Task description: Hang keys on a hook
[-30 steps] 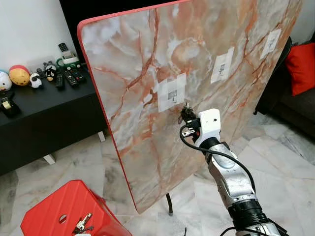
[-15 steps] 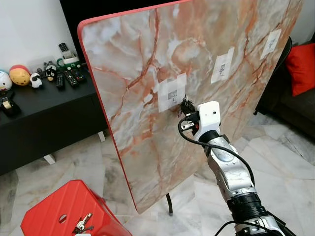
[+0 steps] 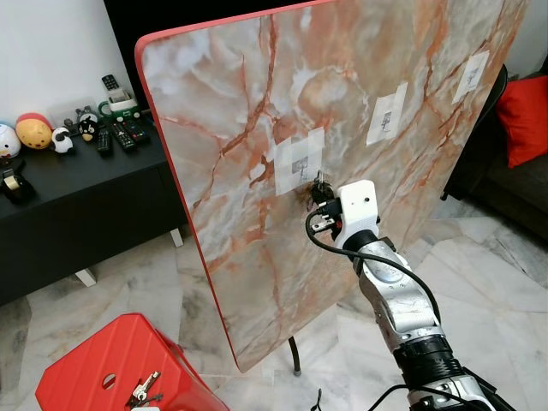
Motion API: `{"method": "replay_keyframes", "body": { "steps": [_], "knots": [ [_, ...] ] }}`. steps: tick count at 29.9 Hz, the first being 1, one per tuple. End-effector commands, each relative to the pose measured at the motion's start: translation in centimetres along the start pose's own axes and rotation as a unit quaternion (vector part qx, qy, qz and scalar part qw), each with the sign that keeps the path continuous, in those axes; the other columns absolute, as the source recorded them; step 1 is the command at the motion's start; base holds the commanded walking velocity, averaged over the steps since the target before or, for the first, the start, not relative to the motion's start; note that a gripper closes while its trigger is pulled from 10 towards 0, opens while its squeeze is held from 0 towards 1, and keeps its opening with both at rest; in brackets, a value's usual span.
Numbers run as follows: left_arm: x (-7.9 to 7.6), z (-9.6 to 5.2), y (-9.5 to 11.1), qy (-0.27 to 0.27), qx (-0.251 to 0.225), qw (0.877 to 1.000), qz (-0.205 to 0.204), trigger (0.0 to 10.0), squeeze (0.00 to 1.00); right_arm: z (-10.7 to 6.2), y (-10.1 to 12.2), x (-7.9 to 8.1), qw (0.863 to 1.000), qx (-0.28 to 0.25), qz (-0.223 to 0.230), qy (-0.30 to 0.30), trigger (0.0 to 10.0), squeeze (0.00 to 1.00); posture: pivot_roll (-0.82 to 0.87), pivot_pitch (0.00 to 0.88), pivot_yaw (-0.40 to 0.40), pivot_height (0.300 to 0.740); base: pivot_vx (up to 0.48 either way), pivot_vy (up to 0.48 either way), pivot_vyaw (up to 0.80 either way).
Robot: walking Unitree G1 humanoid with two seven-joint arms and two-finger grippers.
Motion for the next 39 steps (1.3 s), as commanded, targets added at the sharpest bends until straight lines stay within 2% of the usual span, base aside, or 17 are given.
{"method": "replay_keyframes", "body": {
  "steps": [1, 16, 23, 32, 34, 39],
  "knots": [
    [-0.09, -0.03, -0.33, -0.002, 0.007, 1.0, 0.009, 10.0, 0.0, 0.09, 0.67, -0.01, 1.0, -0.003, -0.027, 0.005, 10.0, 0.0, 0.05, 0.0, -0.031, 0.74, 0.0, 0.0, 0.0],
    [-0.42, 0.0, -0.11, -0.002, 0.005, 1.0, 0.009, 10.0, 0.0, 0.39, 1.16, 0.02, 0.999, -0.004, -0.038, 0.0, 10.0, 0.0, 0.05, 0.0, -0.033, 0.74, 0.0, 0.0, 0.0],
    [-0.06, -0.05, -0.44, -0.001, 0.009, 1.0, 0.008, 10.0, 0.0, 0.54, 1.35, 0.02, 0.999, -0.005, -0.043, 0.001, 10.0, 0.0, 0.05, 0.0, -0.034, 0.74, 0.0, 0.0, 0.0],
    [0.14, -0.09, -0.68, 0.0, 0.013, 1.0, 0.007, 10.0, 0.0, 0.88, 1.41, 0.25, 0.997, 0.006, -0.072, 0.008, 10.0, 0.0, 0.05, 0.0, -0.036, 0.74, 0.0, 0.0, 0.0],
    [0.11, -0.08, -0.67, 0.0, 0.013, 1.0, 0.007, 10.0, 0.0, 0.89, 1.24, 0.34, 0.996, 0.015, -0.091, 0.013, 10.0, 0.0, 0.05, 0.0, -0.036, 0.74, 0.0, 0.0, 0.0],
    [0.08, -0.07, -0.62, 0.0, 0.013, 1.0, 0.007, 10.0, 0.0, 0.79, 0.57, 0.45, 0.994, 0.033, -0.103, 0.019, 10.0, 0.0, 0.05, 0.0, -0.035, 0.74, 0.0, 0.0, 0.0]
  ]
}}
Point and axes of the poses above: a point about 5 cm out from each wrist's last joint towards the gripper, its own z axis pointing out of the wrist towards the gripper, its own y axis along the axis of the wrist's last joint, x = y × z, the point moved 4 cm from there along z, pointing out of the wrist towards the gripper, and after that the axes turned 10 degrees about z, right-handed, at the moved point
